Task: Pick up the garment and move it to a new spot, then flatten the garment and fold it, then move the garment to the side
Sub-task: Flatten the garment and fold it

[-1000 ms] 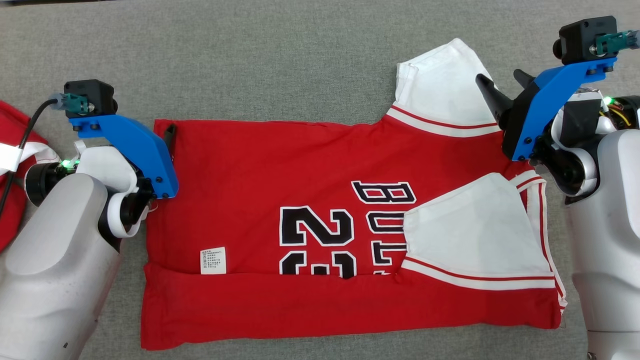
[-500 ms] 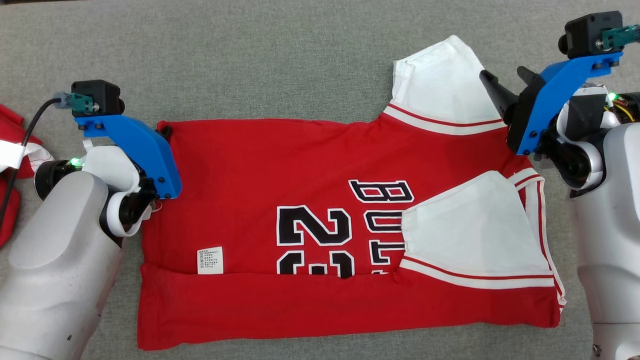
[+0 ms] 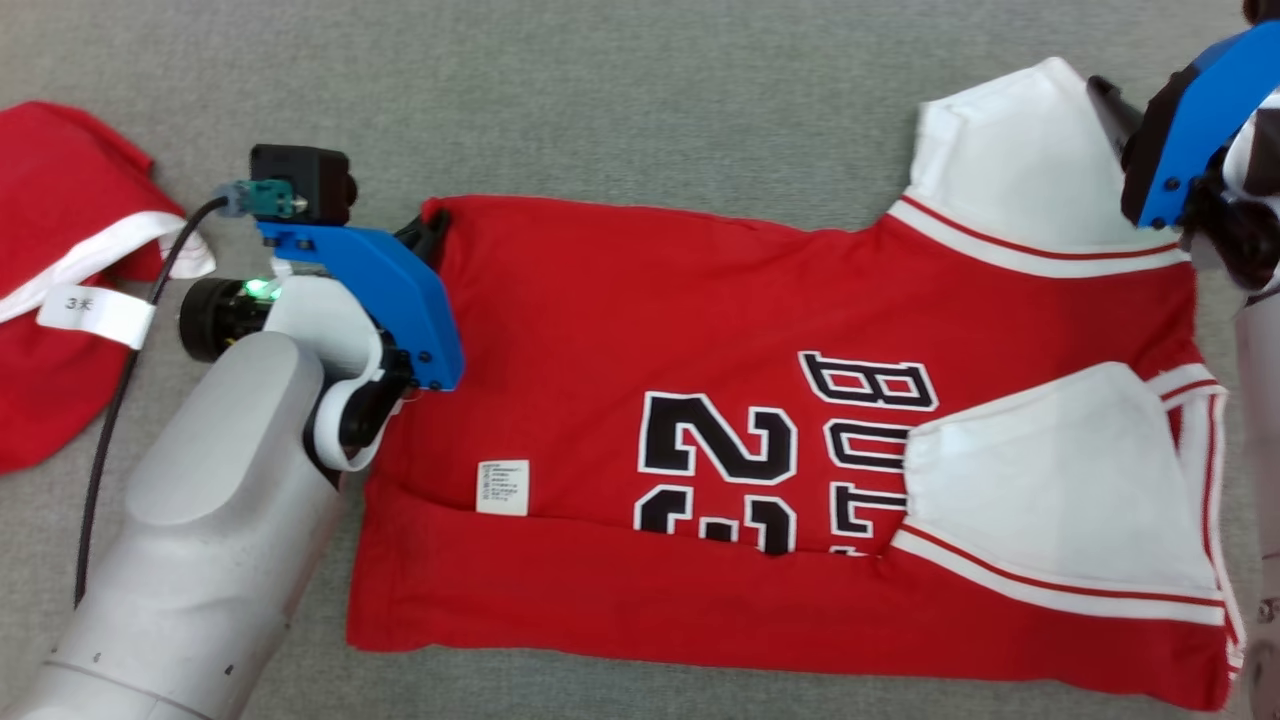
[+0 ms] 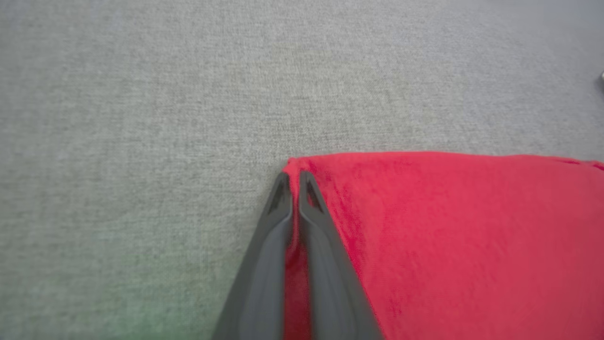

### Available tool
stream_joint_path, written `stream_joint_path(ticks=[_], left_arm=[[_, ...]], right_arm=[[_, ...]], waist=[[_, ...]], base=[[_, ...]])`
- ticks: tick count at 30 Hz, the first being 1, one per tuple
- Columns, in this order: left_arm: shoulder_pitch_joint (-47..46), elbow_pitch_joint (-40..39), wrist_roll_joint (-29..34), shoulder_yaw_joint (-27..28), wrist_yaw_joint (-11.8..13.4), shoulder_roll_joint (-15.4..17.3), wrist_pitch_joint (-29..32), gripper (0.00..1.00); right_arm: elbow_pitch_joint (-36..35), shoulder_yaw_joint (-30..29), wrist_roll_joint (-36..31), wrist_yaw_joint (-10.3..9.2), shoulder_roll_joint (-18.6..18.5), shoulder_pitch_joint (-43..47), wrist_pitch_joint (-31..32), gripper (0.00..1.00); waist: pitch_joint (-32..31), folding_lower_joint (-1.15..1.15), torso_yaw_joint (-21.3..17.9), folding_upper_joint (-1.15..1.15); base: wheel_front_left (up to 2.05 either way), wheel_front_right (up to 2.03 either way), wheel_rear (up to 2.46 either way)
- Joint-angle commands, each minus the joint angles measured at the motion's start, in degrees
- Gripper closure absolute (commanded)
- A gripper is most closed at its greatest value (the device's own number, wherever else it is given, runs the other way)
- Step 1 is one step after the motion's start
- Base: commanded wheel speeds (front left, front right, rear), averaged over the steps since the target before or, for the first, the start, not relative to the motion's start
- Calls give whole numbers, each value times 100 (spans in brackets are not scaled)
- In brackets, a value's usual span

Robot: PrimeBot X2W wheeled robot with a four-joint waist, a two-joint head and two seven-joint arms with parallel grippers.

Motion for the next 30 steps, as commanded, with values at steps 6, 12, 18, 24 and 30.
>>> stream_joint_path(ticks=[6,12,18,24,30], left_arm=[[16,-163,125,-222,-118,-143,-78,100],[3,-344,173,-268,-93,-153,-145,100],[77,-438,147,-199,-36,-70,-256,100],[200,-567,238,-46,53,67,-799,100],[596,-707,407,-125,-55,247,-1370,100]], right_arm=[[595,-127,-435,3,-162,-553,20,0],[1058,-107,-640,3,-179,-610,107,55],[1160,240,-463,2,-206,-643,-73,100],[1051,502,-21,2,-217,-701,-621,100],[623,971,817,2,-377,-164,-818,100]], waist=[[265,0,445,0],[312,0,526,0],[265,0,410,0],[118,0,242,0],[-267,0,151,0]], base=[[0,0,0],[0,0,0],[0,0,0],[0,0,0],[0,0,0]])
